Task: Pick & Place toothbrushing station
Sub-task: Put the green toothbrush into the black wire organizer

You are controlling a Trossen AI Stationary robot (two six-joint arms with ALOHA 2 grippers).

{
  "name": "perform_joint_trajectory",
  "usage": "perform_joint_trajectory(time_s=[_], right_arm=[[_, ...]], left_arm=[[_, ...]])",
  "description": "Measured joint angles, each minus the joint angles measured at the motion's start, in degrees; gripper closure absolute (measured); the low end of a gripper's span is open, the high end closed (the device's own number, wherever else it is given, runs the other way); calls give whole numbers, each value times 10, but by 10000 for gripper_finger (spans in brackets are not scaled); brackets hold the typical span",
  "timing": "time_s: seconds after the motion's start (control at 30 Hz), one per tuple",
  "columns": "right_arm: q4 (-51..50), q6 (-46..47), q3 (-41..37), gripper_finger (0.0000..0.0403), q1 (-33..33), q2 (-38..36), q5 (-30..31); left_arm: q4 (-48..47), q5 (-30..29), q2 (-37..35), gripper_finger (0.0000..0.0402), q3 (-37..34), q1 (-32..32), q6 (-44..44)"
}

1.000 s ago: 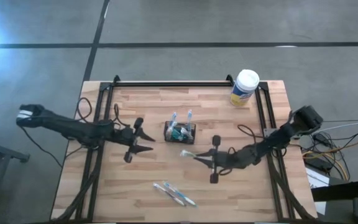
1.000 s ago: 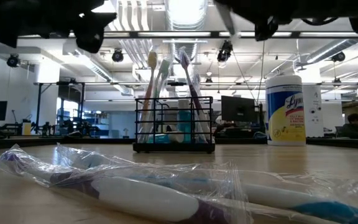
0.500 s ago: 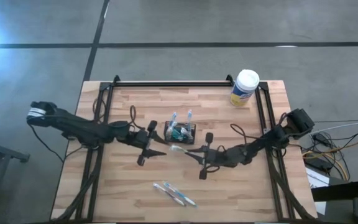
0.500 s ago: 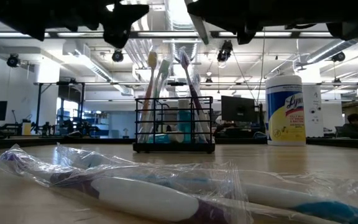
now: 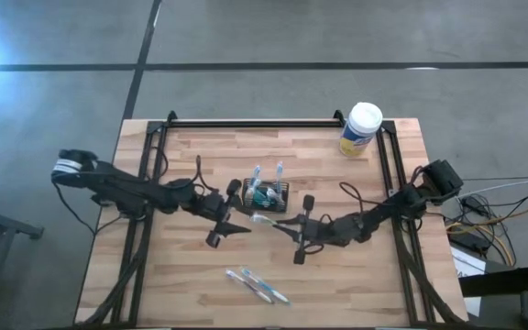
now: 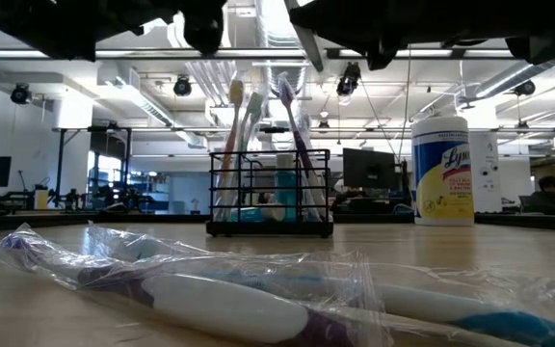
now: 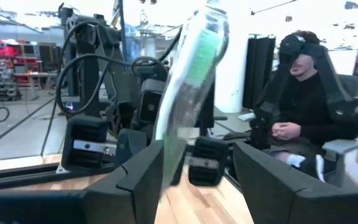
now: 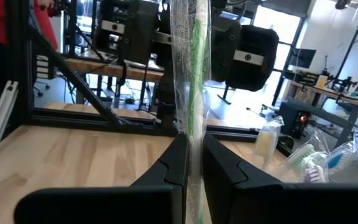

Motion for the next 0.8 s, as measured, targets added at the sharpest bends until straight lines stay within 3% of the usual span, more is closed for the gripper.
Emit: perform_joint_trajectory(time_s=[0.2,0.8], right_arm=[[-2,-2,0,380,0,0,0],[-3,0,0,380,0,0,0]], left_arm=[[0,-28,34,204,33,0,-2],[-3,-32,89,210,84,0,8]])
